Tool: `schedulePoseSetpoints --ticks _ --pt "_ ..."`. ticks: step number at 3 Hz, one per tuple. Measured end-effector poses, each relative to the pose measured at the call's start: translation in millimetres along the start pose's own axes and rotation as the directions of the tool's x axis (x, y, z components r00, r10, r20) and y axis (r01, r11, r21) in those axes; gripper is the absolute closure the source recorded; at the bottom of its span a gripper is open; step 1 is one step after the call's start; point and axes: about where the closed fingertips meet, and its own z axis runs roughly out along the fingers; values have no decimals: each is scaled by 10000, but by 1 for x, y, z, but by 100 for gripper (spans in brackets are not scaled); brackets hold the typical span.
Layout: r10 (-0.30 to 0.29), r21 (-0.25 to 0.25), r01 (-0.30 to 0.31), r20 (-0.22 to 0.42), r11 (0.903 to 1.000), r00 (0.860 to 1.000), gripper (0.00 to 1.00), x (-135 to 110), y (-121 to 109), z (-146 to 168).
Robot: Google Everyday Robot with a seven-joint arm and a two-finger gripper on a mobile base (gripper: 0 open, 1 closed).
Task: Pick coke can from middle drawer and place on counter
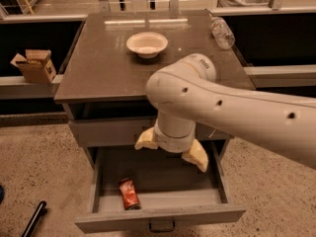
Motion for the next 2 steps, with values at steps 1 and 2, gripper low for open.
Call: schedulePoseSetpoints --ticks 1,2 --pt "-142 73 139 459 9999 9988 0 5 -26 73" --pt "-143 73 139 458 9999 9988 0 5 -26 73"
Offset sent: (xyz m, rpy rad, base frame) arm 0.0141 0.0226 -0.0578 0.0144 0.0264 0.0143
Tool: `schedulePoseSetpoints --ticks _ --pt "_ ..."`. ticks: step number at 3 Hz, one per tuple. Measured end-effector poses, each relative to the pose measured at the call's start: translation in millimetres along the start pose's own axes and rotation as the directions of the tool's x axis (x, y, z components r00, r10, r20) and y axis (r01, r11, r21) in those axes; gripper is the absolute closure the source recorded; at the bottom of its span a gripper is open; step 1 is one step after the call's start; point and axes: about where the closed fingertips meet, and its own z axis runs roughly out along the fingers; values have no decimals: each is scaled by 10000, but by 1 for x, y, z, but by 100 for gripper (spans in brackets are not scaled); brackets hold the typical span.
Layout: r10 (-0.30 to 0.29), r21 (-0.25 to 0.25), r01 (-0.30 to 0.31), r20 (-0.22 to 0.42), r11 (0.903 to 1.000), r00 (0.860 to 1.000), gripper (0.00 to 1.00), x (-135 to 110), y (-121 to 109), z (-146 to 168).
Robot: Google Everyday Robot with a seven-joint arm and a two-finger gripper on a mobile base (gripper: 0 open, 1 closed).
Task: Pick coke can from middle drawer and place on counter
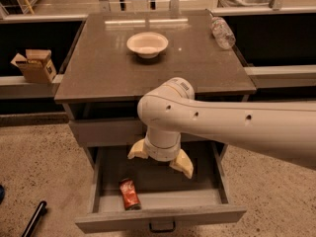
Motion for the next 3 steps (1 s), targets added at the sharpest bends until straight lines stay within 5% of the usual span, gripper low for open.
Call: schedulePoseSetpoints --ticks 2,3 --pt "-974 925 901 770 9916 9923 0 7 -36 73" --pt "-1418 1220 1358 414 9832 9890 0 0 -58 98"
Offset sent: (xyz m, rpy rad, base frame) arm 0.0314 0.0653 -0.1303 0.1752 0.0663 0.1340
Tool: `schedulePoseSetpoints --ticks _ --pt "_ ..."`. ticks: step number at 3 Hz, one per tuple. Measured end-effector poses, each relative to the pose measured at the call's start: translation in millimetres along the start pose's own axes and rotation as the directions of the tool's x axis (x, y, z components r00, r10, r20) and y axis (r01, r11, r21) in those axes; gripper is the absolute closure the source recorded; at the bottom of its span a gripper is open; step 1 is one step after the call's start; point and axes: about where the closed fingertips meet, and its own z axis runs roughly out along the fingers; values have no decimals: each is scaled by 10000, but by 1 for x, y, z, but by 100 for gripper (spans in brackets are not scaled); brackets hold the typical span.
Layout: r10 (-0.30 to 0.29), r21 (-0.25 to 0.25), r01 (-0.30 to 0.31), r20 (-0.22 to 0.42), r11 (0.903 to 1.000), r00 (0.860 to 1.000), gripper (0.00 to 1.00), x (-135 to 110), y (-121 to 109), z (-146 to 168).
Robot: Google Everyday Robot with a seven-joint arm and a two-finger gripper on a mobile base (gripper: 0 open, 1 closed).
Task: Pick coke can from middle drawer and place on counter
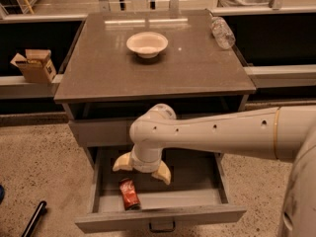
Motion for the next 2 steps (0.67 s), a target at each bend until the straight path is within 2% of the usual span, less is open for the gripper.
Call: schedulePoseSetpoints --ticks 1,2 --pt "-521 -26 521 -431 9986 9977 0 -8 -19 26" --pt "-1088 315 1103 -467 9934 9930 0 -18 -32 57"
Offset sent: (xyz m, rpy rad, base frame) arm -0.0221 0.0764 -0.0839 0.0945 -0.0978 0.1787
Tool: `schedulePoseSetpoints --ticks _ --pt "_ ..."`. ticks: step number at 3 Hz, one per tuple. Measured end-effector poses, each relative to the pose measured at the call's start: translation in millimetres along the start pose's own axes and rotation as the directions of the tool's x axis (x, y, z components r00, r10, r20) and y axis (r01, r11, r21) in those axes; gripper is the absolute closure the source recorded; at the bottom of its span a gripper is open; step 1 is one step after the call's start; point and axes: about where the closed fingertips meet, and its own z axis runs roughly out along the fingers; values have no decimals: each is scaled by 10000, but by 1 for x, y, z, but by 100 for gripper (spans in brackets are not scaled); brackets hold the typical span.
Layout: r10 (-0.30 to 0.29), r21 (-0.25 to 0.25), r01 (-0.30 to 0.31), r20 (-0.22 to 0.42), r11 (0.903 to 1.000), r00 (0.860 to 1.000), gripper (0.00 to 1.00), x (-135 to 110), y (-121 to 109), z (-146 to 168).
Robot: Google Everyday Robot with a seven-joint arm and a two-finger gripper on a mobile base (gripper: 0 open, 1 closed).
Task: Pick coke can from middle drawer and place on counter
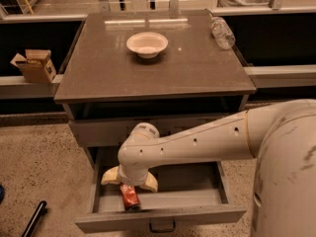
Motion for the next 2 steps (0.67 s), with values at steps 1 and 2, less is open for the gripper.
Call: schedulePoseSetpoints --ticks 1,2 --pt "-393 509 382 207 9980 9990 0 -9 -8 32" --pt "-643 405 631 306 9972 9975 0 -15 -9 60"
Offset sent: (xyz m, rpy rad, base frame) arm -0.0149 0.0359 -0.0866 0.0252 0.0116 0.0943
